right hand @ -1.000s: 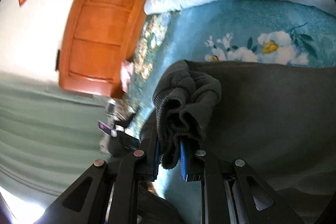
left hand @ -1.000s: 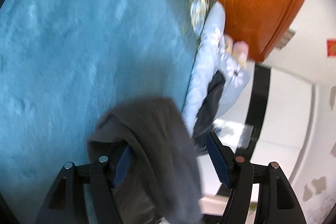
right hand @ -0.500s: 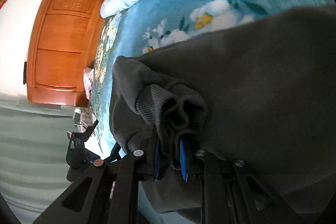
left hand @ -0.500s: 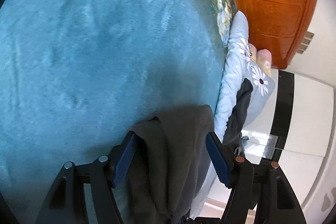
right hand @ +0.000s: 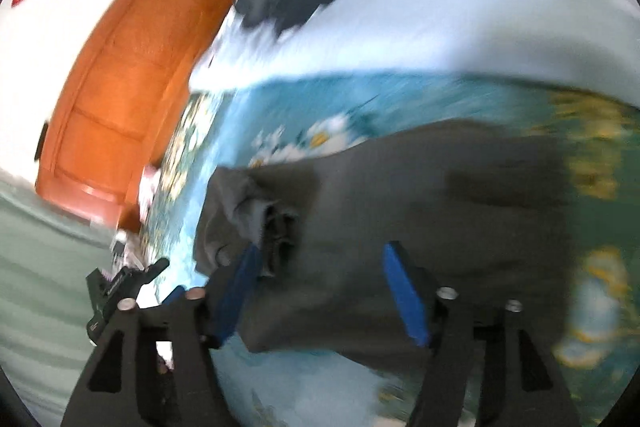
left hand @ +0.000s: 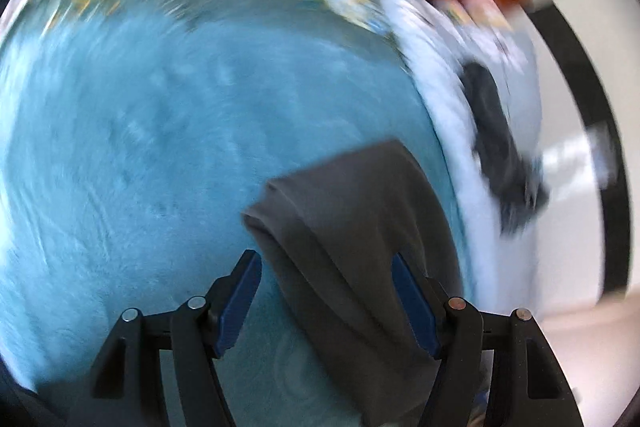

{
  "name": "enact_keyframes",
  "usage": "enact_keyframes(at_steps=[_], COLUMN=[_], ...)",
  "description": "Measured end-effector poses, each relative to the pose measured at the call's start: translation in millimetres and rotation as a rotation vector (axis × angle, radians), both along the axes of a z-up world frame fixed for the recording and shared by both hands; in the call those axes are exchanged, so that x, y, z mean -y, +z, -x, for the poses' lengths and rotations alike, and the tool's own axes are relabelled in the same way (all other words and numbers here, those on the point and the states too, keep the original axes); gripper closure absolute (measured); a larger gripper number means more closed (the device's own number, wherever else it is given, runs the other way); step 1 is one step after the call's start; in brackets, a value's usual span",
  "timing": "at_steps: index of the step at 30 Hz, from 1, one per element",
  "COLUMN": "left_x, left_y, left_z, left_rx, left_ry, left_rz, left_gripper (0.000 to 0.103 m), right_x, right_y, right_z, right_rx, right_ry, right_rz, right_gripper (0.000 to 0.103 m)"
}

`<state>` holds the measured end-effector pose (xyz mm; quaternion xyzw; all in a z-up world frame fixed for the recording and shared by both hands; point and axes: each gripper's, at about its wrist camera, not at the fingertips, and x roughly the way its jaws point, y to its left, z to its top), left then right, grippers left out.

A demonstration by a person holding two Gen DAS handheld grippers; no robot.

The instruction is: Fold clothes

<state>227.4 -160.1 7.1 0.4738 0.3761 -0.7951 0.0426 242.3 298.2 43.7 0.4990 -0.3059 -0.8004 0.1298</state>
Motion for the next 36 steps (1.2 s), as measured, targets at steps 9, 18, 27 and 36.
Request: enact_keyframes(at_steps=[9, 18, 27, 36], left_x=[-123.7, -146.6, -170.0, -174.9], left_y=[20.0, 9.7, 5.7, -30.8], left_z=[40.7, 50.8, 50.4, 47.6], left_rx=[0.021, 0.026, -0.023, 0.075], left_ry=[-0.368, -0.436, -0.502, -0.542], left_rz=[0.487, 0.535, 0.57, 0.605], left_gripper=[0.031, 0.031, 0.031, 0.027], right_x=[-87.1, -79.8, -62.8, -63.2], right_y=[-25.8, -74.5, -94.4, -89.7], right_z=[-74.5, -84.4, -59.3, -35.5], right_rx=[0.089, 0.103, 0.094, 0.057], right_ry=[-0.253, -0.416, -0.49, -0.508], right_rz=[0.035, 0.283, 0.382, 0.405], right_gripper=[0.013, 0.011, 0.011, 0.012])
